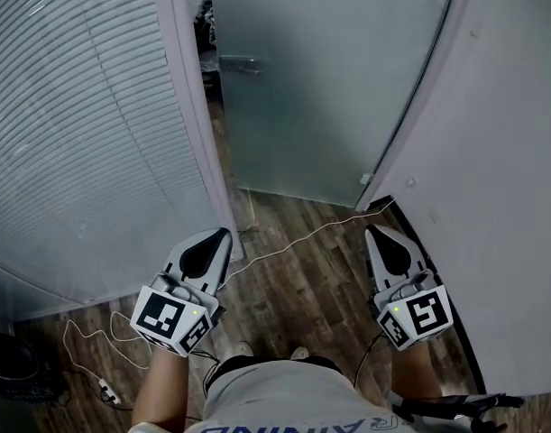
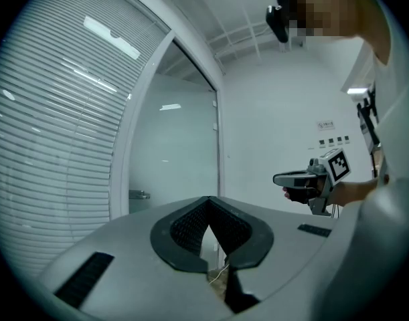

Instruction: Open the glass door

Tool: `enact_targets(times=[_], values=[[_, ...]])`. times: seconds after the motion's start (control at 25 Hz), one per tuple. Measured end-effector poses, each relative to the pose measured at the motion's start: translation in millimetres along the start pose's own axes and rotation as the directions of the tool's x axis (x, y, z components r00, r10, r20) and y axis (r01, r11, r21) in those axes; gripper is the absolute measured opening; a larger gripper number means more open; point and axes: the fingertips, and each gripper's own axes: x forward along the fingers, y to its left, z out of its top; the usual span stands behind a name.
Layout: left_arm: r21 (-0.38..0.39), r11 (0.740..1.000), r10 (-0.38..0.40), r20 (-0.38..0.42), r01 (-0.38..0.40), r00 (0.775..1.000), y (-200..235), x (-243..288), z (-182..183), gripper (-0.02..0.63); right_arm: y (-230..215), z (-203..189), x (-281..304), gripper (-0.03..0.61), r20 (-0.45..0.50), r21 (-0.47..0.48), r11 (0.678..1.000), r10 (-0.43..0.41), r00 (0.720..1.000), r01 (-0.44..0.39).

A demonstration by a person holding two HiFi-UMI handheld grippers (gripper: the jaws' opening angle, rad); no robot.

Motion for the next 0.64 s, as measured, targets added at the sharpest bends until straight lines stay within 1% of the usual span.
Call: enact_targets(times=[0.2, 0.64], values=[[-0.008, 1.0, -0.013, 0.0, 0.013, 1.0, 6, -8, 2, 0.0, 9, 8, 2, 0.0, -0.004, -0.011, 1.0, -0.014, 1.0, 0.014], [-0.018, 1.0, -0.019, 0.005, 0.019, 1.0, 5, -22, 0, 0.0, 26, 7, -1, 0.0, -0.015, -0.024, 1.0, -0.015, 1.0, 0.014]])
